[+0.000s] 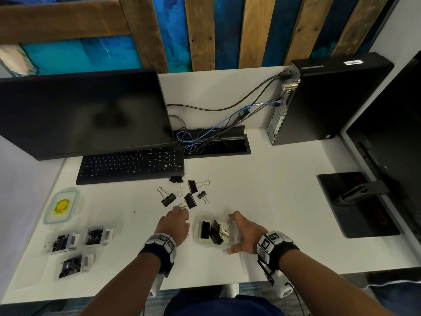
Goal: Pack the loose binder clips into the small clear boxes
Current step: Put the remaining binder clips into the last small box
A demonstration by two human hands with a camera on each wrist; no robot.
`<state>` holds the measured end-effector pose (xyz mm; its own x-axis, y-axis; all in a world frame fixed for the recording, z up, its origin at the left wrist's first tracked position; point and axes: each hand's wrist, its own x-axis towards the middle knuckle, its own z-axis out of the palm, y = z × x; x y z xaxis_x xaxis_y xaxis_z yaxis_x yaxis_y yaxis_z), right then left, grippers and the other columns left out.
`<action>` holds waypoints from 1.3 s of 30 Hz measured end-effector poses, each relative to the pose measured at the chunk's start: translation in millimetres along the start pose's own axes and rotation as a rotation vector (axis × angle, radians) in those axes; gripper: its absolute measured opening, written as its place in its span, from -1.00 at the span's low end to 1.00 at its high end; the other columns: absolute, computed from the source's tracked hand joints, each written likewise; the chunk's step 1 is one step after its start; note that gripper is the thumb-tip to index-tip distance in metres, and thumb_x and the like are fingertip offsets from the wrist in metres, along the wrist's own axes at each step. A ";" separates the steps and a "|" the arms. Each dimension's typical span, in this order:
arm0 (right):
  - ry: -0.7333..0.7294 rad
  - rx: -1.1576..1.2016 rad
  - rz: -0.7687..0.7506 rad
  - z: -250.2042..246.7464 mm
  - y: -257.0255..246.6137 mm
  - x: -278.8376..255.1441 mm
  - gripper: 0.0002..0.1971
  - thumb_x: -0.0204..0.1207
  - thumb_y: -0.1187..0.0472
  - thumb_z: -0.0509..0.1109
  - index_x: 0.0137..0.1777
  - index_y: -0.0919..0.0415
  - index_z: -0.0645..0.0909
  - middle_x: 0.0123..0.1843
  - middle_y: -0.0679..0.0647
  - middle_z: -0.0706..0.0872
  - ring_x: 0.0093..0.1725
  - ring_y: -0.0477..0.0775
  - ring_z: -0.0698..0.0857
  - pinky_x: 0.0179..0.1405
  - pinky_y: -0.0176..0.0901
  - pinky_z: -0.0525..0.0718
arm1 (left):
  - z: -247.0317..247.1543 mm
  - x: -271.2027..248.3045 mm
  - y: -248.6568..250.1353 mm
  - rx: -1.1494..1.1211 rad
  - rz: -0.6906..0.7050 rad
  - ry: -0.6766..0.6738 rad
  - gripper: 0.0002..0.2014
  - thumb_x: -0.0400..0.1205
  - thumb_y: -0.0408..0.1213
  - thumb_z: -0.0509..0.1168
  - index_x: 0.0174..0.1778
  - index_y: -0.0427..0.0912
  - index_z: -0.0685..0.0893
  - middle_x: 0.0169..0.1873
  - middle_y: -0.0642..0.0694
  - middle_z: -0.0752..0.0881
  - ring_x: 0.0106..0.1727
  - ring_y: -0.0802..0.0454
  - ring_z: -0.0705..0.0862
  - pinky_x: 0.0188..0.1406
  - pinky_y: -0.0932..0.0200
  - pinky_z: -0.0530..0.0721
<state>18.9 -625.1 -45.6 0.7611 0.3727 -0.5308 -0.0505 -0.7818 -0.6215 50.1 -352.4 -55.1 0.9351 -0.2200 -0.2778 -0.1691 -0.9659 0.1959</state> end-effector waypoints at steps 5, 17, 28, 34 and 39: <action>0.002 -0.002 0.006 0.1 -0.6 -0.2 -0.01 0.19 -0.23 0.65 0.49 -0.02 0.13 0.65 -0.18 0.29 0.14 -0.13 0.57 0.18 -0.20 0.52 | 1.5 12.5 3.3 0.059 0.015 -0.081 -0.53 0.59 -0.32 0.26 0.44 0.03 0.48 0.38 0.01 0.41 0.34 -0.02 0.47 0.25 0.02 0.57; -0.003 -0.043 0.018 -10.5 3.8 0.1 -0.03 0.20 -0.21 0.66 0.46 -0.03 0.13 0.67 -0.20 0.25 0.34 -0.06 0.59 0.26 -0.16 0.54 | 9.8 1.0 -31.0 0.273 -0.142 -0.124 -0.70 0.74 -0.11 0.12 0.33 -0.12 0.52 0.21 -0.12 0.56 0.19 -0.10 0.59 0.09 0.05 0.57; 0.004 -0.023 0.025 -8.0 5.4 2.9 -0.01 0.18 -0.21 0.67 0.48 -0.06 0.12 0.60 -0.19 0.35 0.10 -0.15 0.54 0.10 -0.21 0.50 | 9.4 -9.3 -37.7 -0.020 -0.214 -0.137 -0.79 0.65 -0.32 0.21 0.16 -0.11 0.66 0.15 -0.10 0.63 0.16 0.00 0.62 0.03 0.27 0.55; 0.014 -0.024 0.013 -6.2 7.2 4.1 -0.05 0.16 -0.25 0.65 0.41 -0.08 0.13 0.66 -0.22 0.26 0.26 -0.07 0.61 0.26 -0.12 0.57 | 2.2 -10.3 -31.8 -0.216 -0.192 -0.123 -0.52 0.55 -0.07 0.34 0.42 0.08 0.51 0.40 0.08 0.46 0.39 0.05 0.51 0.34 0.09 0.53; 0.023 -0.024 0.004 -4.1 9.9 5.9 -0.04 0.13 -0.28 0.65 0.39 -0.08 0.13 0.67 -0.22 0.24 0.34 -0.01 0.62 0.32 -0.06 0.57 | 7.0 -23.5 -22.8 0.021 -0.059 -0.301 -0.47 0.48 -0.11 0.42 0.37 0.06 0.45 0.31 0.03 0.38 0.34 -0.01 0.45 0.21 -0.01 0.61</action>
<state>25.5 -632.6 -52.5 0.7755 0.3579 -0.5201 -0.0387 -0.7953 -0.6050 29.8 -326.2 -59.7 0.8098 -0.1912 -0.5547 -0.1268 -0.9801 0.1527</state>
